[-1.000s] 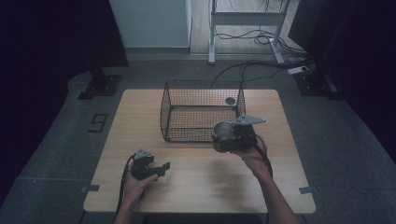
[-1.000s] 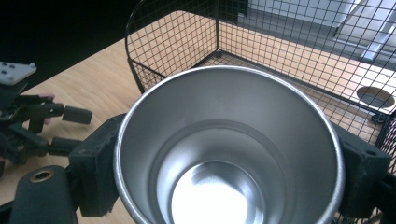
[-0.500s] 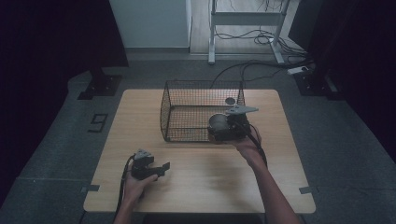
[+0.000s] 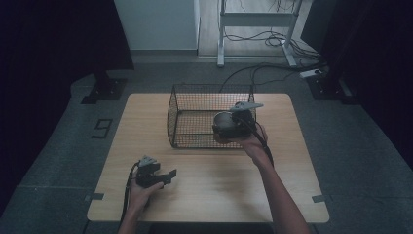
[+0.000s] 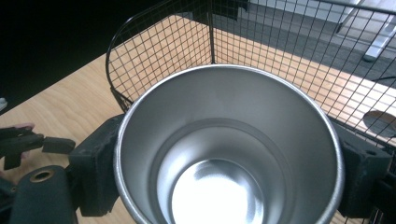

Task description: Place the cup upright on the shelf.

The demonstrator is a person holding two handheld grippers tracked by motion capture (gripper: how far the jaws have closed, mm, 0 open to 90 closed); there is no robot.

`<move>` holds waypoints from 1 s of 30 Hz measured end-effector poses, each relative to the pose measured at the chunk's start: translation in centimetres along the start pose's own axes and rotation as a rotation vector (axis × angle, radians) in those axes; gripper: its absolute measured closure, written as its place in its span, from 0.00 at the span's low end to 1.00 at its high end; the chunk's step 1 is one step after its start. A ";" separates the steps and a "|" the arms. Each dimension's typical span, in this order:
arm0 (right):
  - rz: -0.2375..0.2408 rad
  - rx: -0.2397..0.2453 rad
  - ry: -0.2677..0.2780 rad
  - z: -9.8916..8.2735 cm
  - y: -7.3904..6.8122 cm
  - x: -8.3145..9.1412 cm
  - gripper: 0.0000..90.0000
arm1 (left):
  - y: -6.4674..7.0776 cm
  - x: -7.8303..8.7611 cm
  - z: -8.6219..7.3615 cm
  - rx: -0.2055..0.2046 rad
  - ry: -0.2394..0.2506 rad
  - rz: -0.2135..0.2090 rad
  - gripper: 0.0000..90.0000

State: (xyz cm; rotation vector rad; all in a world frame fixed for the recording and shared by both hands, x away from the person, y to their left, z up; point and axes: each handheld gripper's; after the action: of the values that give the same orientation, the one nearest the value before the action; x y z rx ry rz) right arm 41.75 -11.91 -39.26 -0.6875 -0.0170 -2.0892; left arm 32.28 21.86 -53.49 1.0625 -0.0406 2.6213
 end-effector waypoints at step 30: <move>-0.006 -0.028 -0.019 3.3 2.2 -3.1 0.16 | -0.4 0.6 0.0 0.021 0.017 -0.032 0.19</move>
State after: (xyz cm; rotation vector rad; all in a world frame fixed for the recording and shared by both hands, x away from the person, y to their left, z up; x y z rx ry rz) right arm 46.34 -9.94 -38.48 -0.7246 0.0000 -2.0927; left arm 32.00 22.40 -53.10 1.0385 0.0075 2.6077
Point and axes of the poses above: each handheld gripper's, and its own axes: x roughly backward along the jaws, z roughly out of its top, y roughly to its right, and after that the axes turned 14 degrees about z, right-handed
